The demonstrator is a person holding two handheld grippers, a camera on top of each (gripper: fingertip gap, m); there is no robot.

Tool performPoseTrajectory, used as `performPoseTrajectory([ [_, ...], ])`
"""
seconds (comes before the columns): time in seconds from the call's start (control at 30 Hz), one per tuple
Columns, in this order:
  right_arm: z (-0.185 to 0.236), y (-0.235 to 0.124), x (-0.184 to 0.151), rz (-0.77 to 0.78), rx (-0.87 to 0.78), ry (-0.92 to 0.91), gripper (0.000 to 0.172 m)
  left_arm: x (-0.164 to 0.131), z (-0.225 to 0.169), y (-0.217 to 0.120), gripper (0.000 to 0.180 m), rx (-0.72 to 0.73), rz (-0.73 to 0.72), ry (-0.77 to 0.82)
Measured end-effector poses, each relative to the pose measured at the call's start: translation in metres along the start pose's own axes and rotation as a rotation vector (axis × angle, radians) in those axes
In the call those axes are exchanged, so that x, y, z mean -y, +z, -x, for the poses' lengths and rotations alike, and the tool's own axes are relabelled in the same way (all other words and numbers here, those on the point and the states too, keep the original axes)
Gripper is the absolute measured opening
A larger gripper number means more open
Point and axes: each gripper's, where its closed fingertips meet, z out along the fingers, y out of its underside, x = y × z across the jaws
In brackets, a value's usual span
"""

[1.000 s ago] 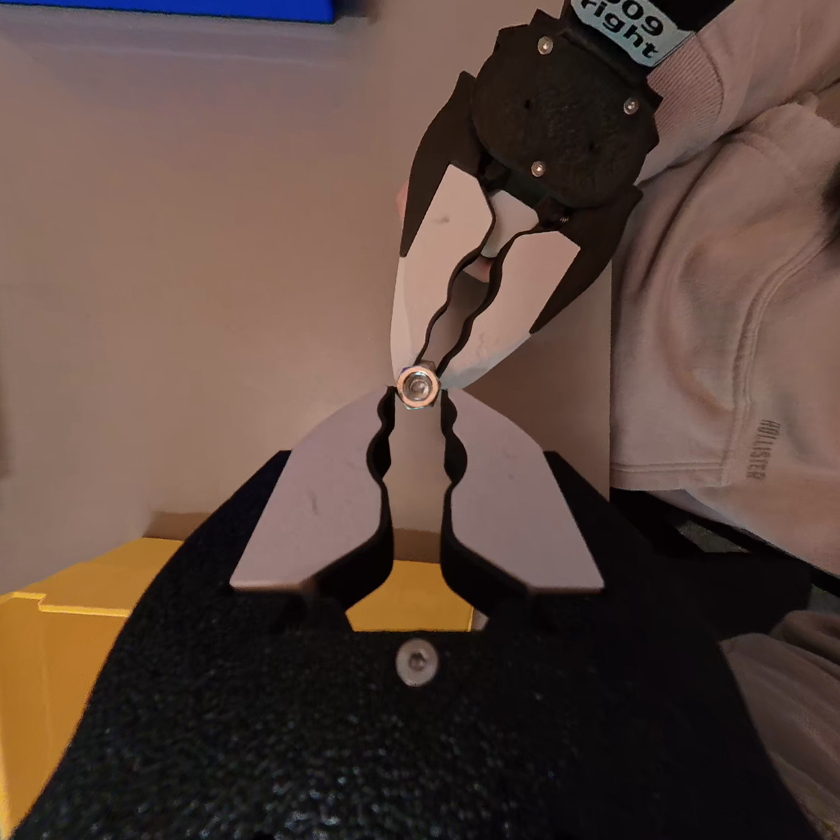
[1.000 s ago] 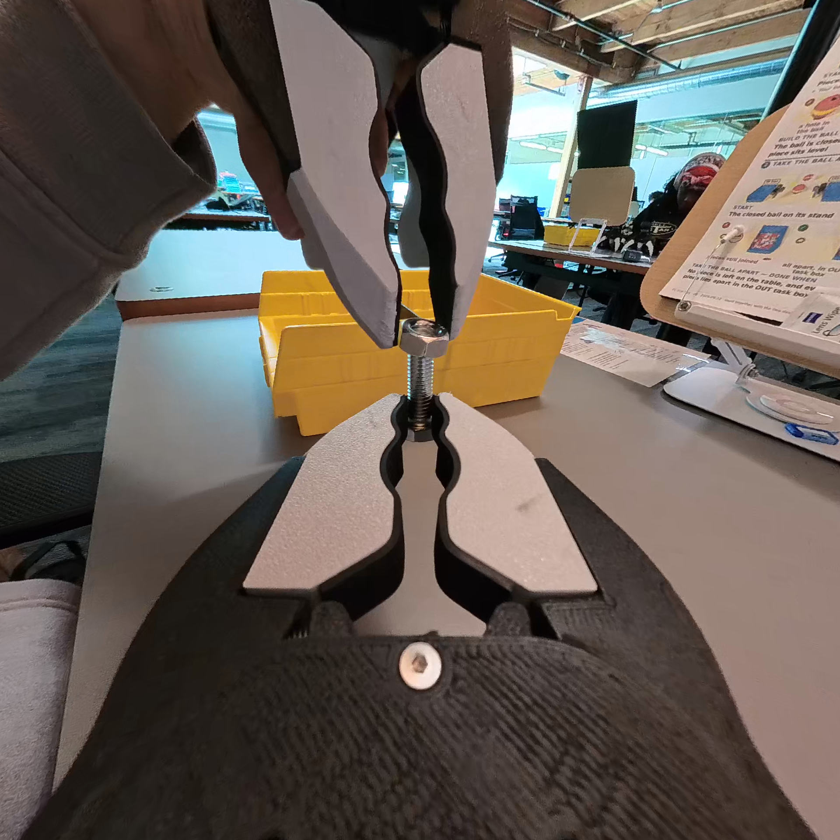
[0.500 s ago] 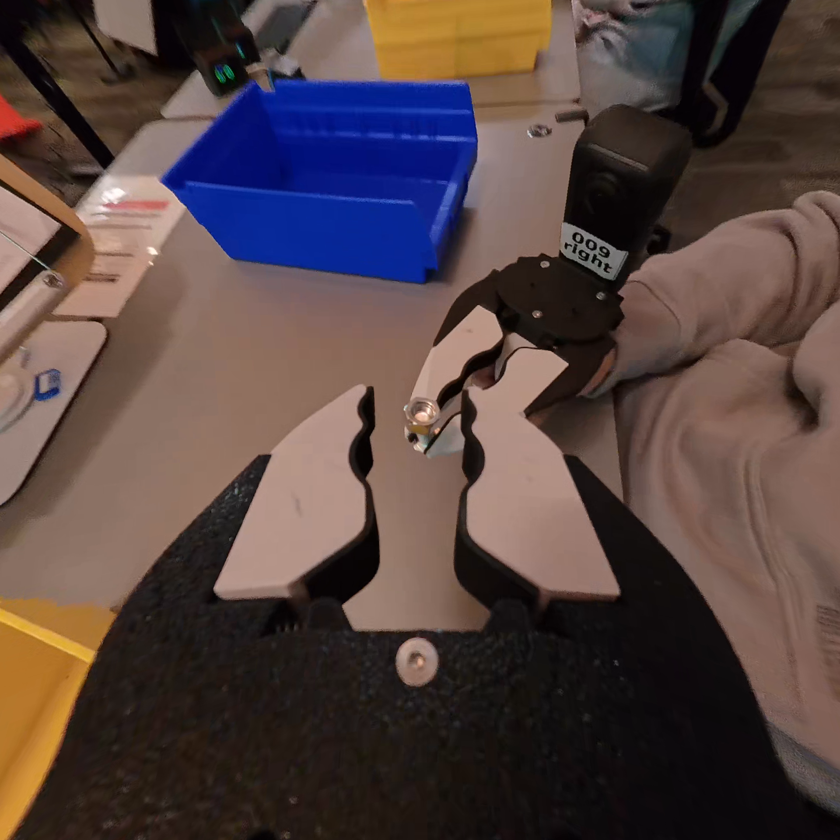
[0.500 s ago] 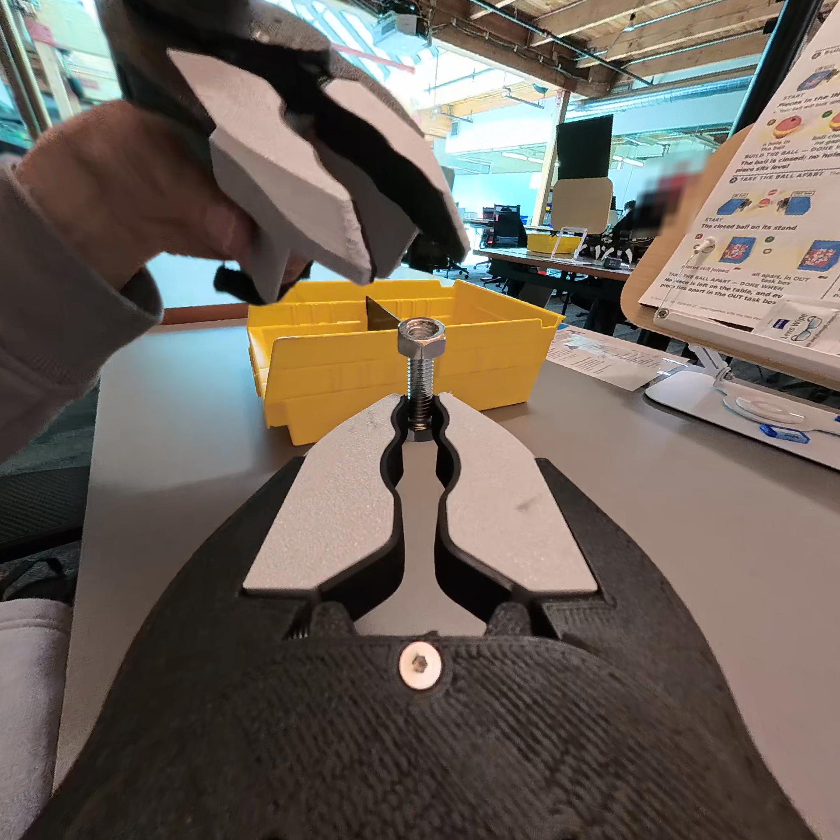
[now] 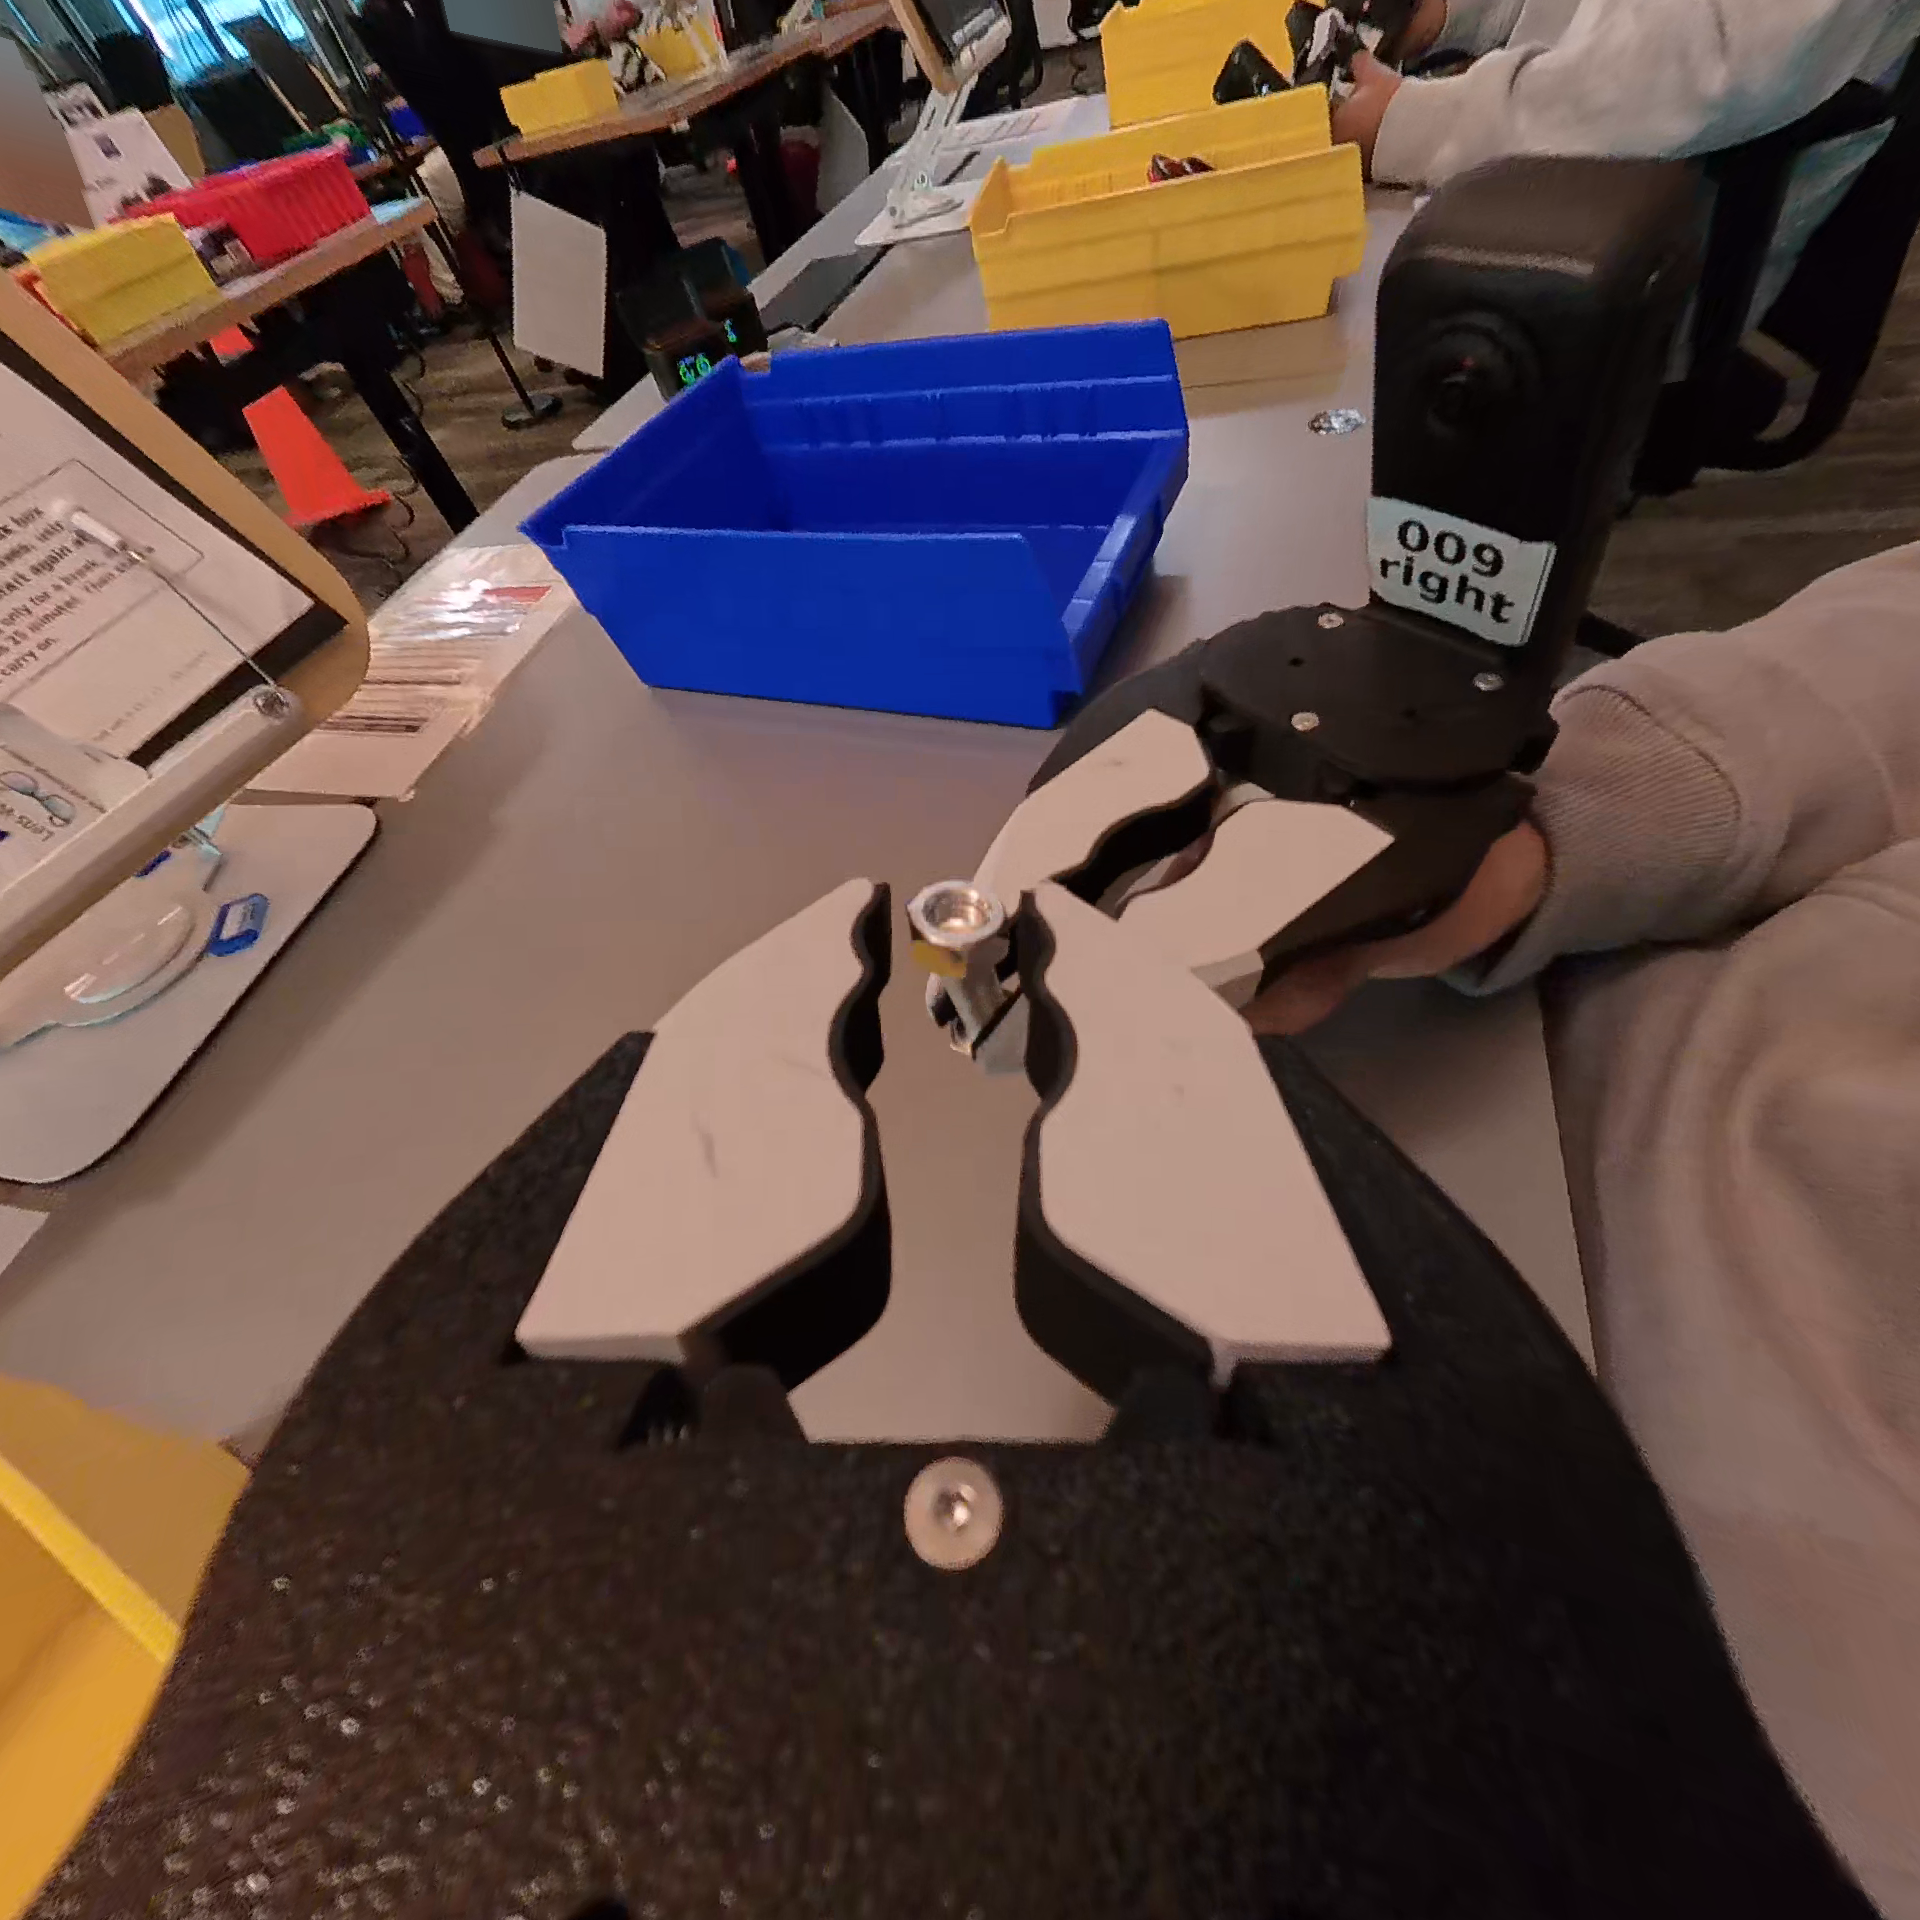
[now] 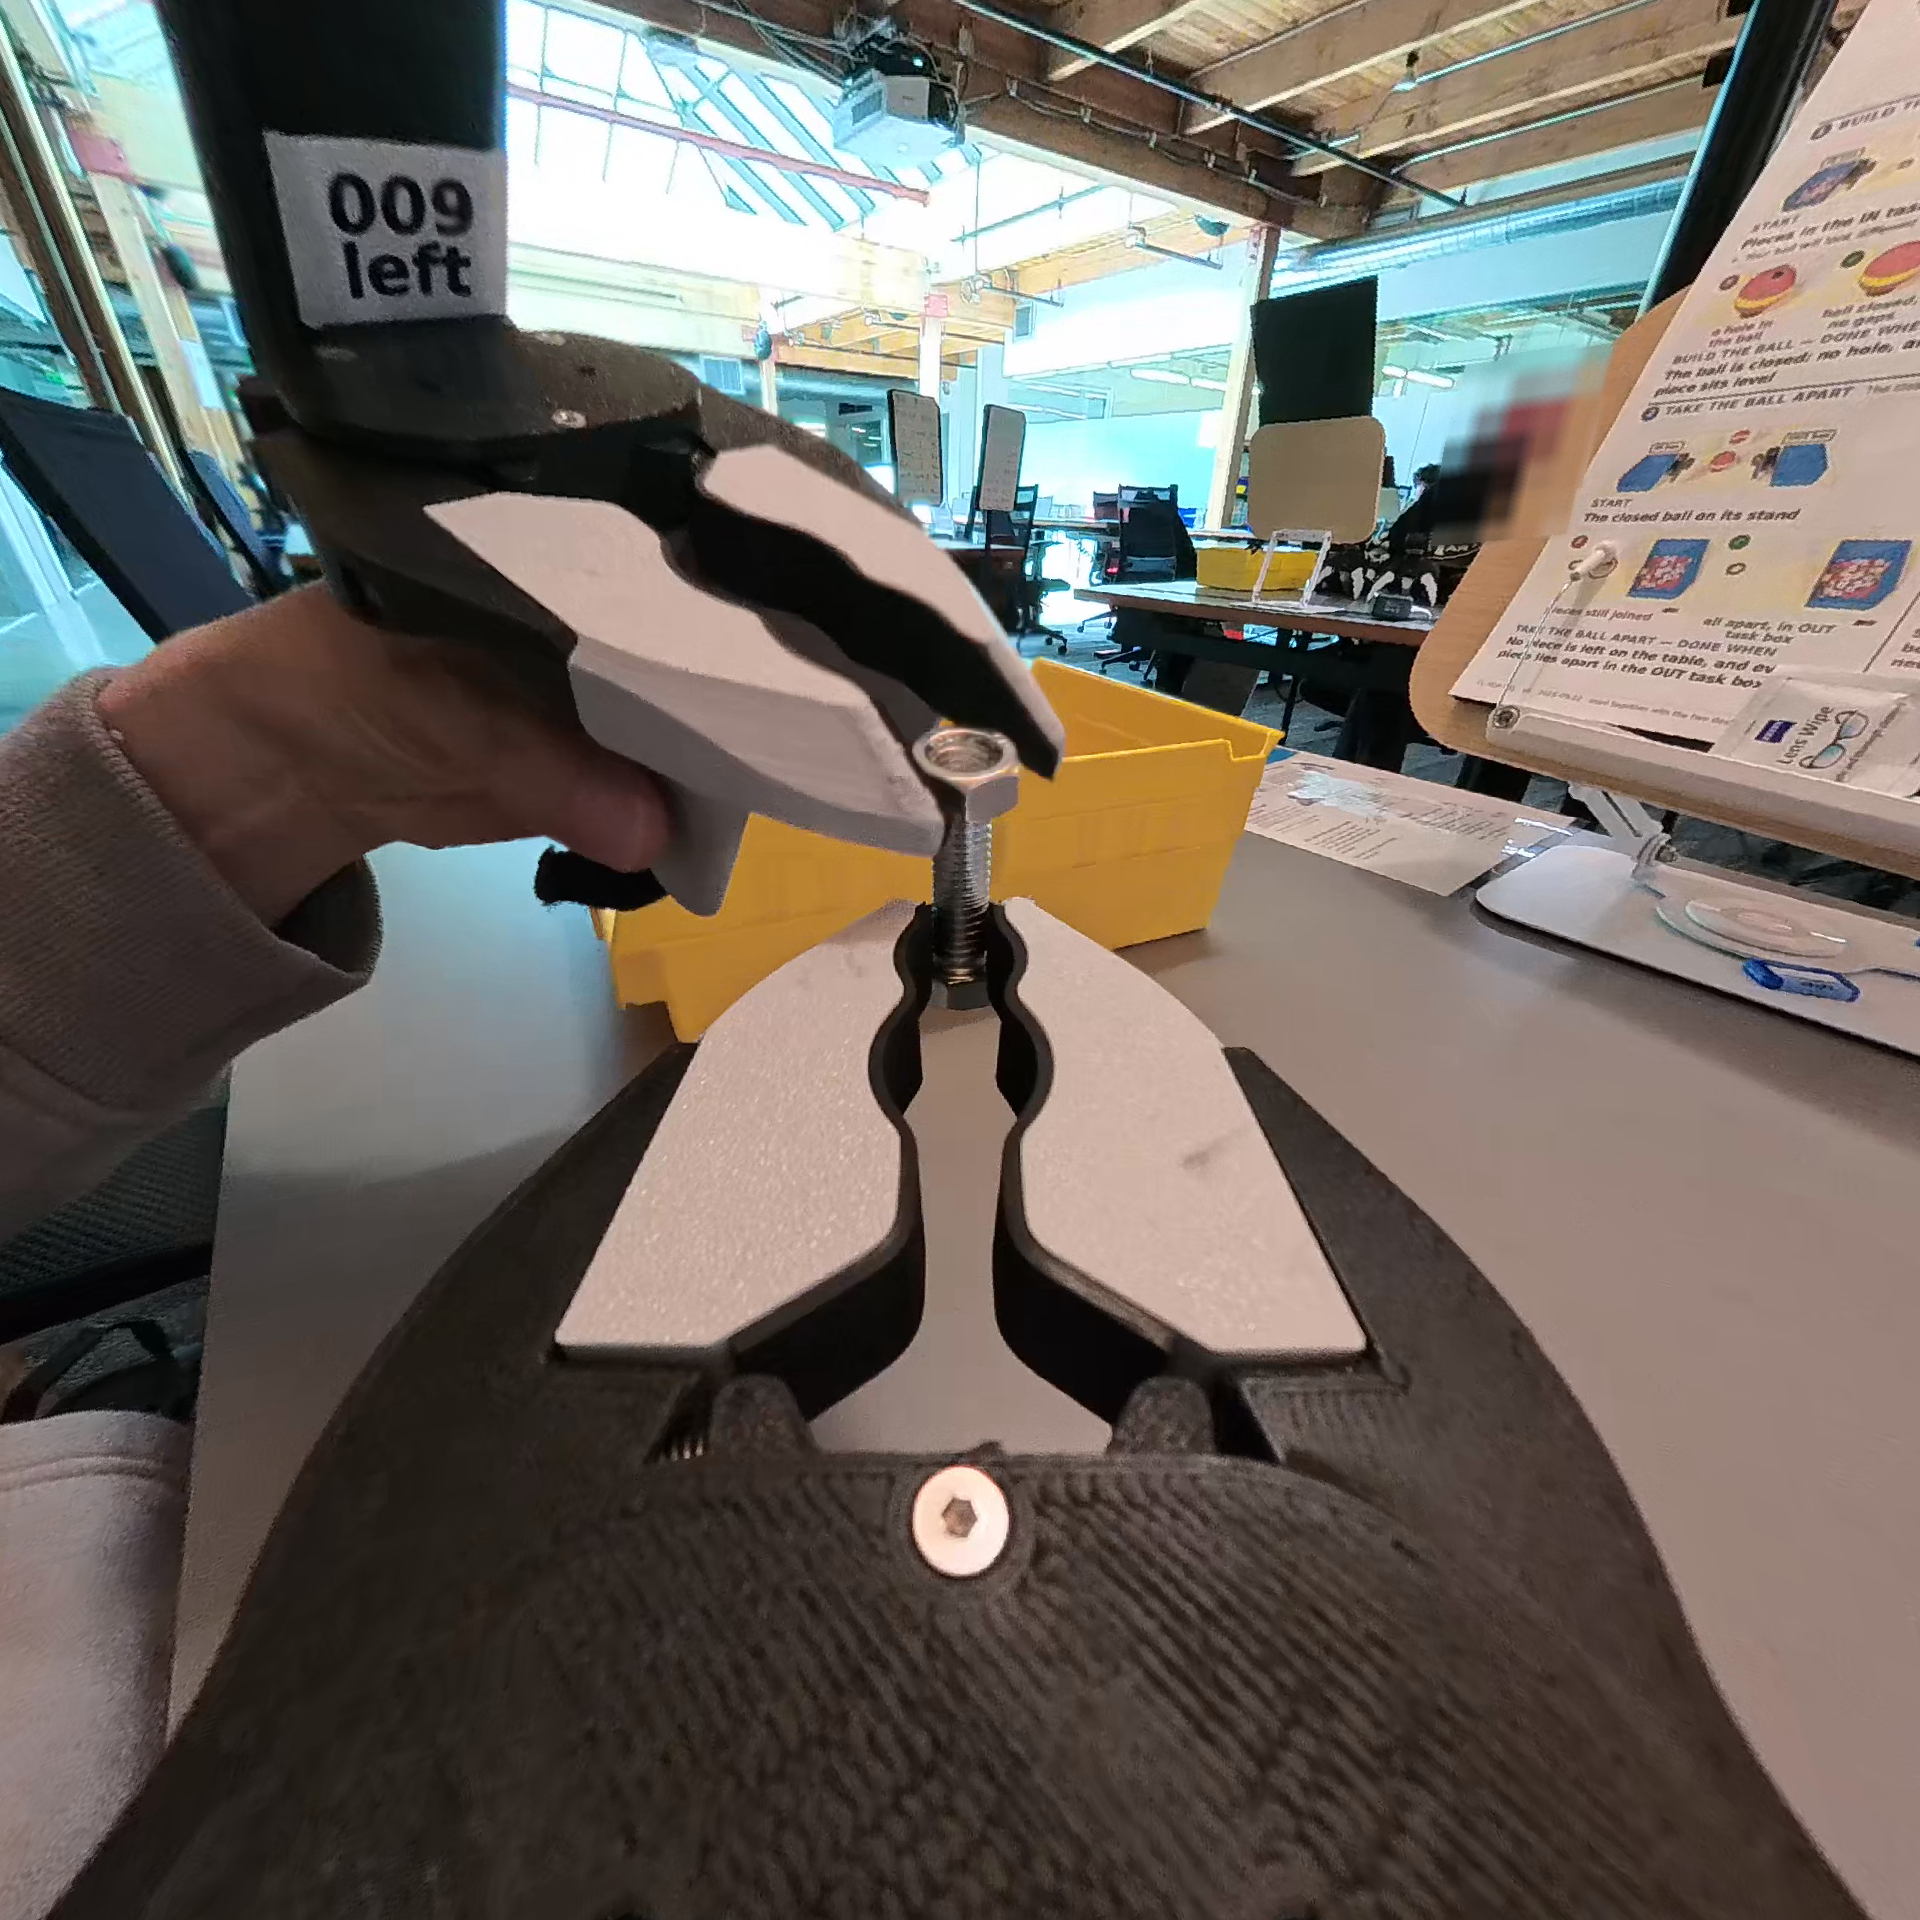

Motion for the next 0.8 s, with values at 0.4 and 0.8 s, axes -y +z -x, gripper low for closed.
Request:
performPoseTrajectory([
  [0.4,0.004,-0.006,0.014,-0.066,0.048,0.004,0.009,0.015,-0.006,-0.005,0.017,-0.096,-0.186,-0.064],
  [0.8,0.013,-0.01,0.026,-0.139,0.117,0.015,0.009,0.028,-0.017,-0.013,0.017,-0.299,-0.406,-0.225],
])
